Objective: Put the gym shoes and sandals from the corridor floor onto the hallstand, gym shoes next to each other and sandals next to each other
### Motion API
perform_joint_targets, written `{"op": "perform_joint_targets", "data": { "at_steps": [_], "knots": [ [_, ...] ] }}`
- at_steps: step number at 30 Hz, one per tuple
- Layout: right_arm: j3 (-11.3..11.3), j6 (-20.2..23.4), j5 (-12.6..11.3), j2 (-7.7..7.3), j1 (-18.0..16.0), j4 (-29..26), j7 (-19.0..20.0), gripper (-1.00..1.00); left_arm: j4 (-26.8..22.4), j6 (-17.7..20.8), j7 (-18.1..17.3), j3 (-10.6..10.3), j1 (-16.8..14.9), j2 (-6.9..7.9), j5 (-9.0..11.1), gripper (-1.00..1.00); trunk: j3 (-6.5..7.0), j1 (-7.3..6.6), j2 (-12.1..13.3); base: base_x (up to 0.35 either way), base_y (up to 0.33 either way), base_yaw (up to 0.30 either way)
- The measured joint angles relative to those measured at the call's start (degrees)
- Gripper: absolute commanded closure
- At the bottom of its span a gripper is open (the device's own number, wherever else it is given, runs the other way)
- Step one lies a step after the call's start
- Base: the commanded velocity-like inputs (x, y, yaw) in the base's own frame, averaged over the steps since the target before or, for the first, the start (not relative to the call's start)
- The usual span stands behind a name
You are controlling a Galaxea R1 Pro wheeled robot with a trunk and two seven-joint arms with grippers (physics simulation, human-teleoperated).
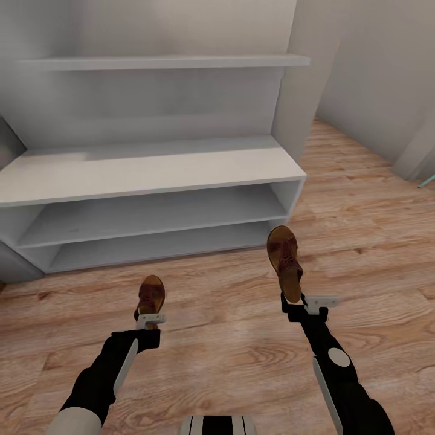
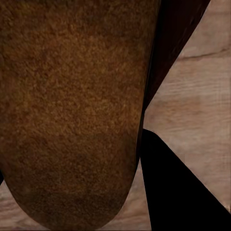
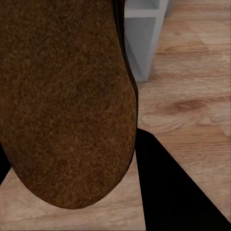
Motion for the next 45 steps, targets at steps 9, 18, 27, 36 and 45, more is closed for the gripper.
{"op": "perform_joint_targets", "data": {
  "at_steps": [9, 18, 27, 36, 45],
  "knots": [
    [0.0, 0.0, 0.0, 0.0, 0.0, 0.0, 0.0, 1.0, -0.02, -0.02, 0.0, -0.08, 0.0, 0.0, 0.03, 1.0, 0.0, 0.0, 0.0, 0.0, 0.328, 0.0],
    [0.0, 0.01, 0.0, 0.0, 0.0, 0.0, 0.0, 1.0, 0.0, 0.01, 0.0, -0.04, 0.0, 0.0, 0.03, 1.0, 0.0, 0.0, 0.0, -0.024, 0.326, 0.05],
    [0.0, 0.0, 0.0, 0.0, 0.0, 0.0, 0.0, 1.0, 0.01, -0.02, 0.0, 0.06, 0.0, 0.0, 0.03, 1.0, 0.0, 0.0, 0.0, -0.073, 0.314, 0.21],
    [0.0, 0.01, 0.0, 0.0, 0.0, 0.0, 0.0, 1.0, 0.02, 0.01, 0.0, 0.13, -0.01, 0.0, 0.03, 1.0, 0.0, 0.0, 0.0, -0.041, 0.242, 0.015],
    [0.0, 0.0, 0.0, 0.0, 0.0, -0.01, 0.0, 1.0, 0.01, -0.01, 0.0, 0.09, 0.0, 0.0, 0.03, 1.0, 0.0, 0.0, 0.0, -0.002, 0.084, 0.001]
  ]
}}
